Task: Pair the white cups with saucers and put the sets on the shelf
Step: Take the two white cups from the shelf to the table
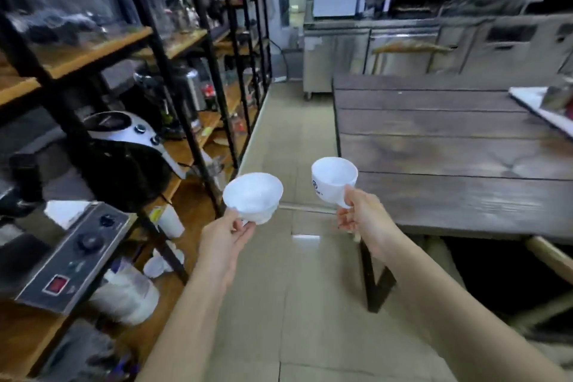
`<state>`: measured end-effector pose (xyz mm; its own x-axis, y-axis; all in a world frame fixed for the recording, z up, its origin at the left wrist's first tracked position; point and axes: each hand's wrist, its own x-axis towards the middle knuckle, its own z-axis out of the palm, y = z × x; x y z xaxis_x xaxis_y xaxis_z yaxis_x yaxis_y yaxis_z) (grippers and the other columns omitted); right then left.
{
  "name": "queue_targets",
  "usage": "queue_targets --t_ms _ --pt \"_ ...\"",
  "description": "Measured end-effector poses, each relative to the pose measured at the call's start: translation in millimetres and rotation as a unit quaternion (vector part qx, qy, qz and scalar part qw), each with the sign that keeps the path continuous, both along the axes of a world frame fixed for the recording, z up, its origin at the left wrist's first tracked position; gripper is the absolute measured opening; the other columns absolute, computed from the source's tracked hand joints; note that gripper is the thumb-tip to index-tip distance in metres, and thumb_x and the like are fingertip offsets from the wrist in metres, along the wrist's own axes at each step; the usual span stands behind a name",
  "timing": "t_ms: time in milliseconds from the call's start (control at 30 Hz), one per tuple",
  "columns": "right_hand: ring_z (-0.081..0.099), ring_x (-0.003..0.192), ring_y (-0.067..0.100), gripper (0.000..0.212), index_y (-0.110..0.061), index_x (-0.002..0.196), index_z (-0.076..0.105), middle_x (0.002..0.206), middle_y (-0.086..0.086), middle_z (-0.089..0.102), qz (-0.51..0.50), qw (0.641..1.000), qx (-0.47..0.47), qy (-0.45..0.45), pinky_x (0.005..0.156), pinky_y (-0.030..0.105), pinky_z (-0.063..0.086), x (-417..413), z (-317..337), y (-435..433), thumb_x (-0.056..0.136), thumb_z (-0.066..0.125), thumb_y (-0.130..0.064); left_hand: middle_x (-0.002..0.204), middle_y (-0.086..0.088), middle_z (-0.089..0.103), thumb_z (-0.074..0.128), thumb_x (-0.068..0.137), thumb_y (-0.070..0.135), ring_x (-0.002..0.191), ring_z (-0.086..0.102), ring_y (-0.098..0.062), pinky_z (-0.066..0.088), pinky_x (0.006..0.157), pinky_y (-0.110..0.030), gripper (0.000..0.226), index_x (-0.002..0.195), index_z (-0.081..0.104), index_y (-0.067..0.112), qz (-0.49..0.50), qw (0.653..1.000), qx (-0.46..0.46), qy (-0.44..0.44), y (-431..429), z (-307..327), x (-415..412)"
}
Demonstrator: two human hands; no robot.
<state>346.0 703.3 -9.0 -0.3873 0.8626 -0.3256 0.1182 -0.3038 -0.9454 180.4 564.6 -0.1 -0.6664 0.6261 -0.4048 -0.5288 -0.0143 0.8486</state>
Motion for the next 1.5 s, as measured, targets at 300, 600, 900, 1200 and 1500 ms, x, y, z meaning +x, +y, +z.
queue_targets --t_ms 300,600,900,1200,1500 --pt "0.04 0.058 0.017 0.03 -0.019 0.07 0.046 0.07 0.003 0.042 -0.118 0.993 0.0 -0.03 0.052 0.026 0.035 72 -18 144 0.097 0.035 -0.025 0.082 -0.012 0.046 0.048 0.095 0.008 0.084 0.058 -0.023 0.044 0.103 -0.039 0.037 0.059 0.04 0.01 -0.094 0.995 -0.036 -0.024 197 -15 65" --pt "0.042 0.057 0.02 0.03 -0.011 0.073 0.051 0.07 0.012 0.044 -0.205 0.977 -0.025 -0.059 0.054 0.03 0.038 112 -45 250 0.096 0.034 -0.019 0.122 -0.016 0.049 0.049 0.095 0.016 0.101 0.058 -0.03 0.047 0.097 -0.038 0.031 0.065 0.046 0.008 -0.206 0.972 -0.113 -0.023 343 -47 90" --pt "0.039 0.048 0.018 0.025 -0.014 0.067 0.043 0.064 0.009 0.042 -0.286 0.952 -0.078 -0.079 0.05 0.028 0.033 134 -64 341 0.09 0.035 -0.018 0.119 -0.01 0.047 0.052 0.093 0.014 0.102 0.059 -0.027 0.049 0.099 -0.04 0.029 0.066 0.046 0.007 -0.261 0.952 -0.162 -0.007 453 -55 109" --pt "0.035 0.047 0.018 0.029 -0.015 0.066 0.039 0.065 0.007 0.038 -0.302 0.947 -0.084 -0.075 0.039 0.02 0.032 152 -85 391 0.095 0.032 -0.017 0.08 -0.004 0.055 0.047 0.096 0.012 0.091 0.062 -0.024 0.043 0.106 -0.043 0.023 0.081 0.059 -0.001 -0.256 0.948 -0.186 -0.032 498 -80 126" --pt "0.047 0.05 0.016 0.032 -0.013 0.07 0.046 0.071 0.009 0.051 -0.315 0.944 -0.067 -0.076 0.047 0.024 0.039 173 -126 397 0.098 0.034 -0.022 0.096 -0.004 0.062 0.044 0.098 0.019 0.115 0.056 -0.027 0.046 0.102 -0.045 0.044 0.06 0.055 0.001 -0.287 0.939 -0.19 -0.007 485 -103 130"
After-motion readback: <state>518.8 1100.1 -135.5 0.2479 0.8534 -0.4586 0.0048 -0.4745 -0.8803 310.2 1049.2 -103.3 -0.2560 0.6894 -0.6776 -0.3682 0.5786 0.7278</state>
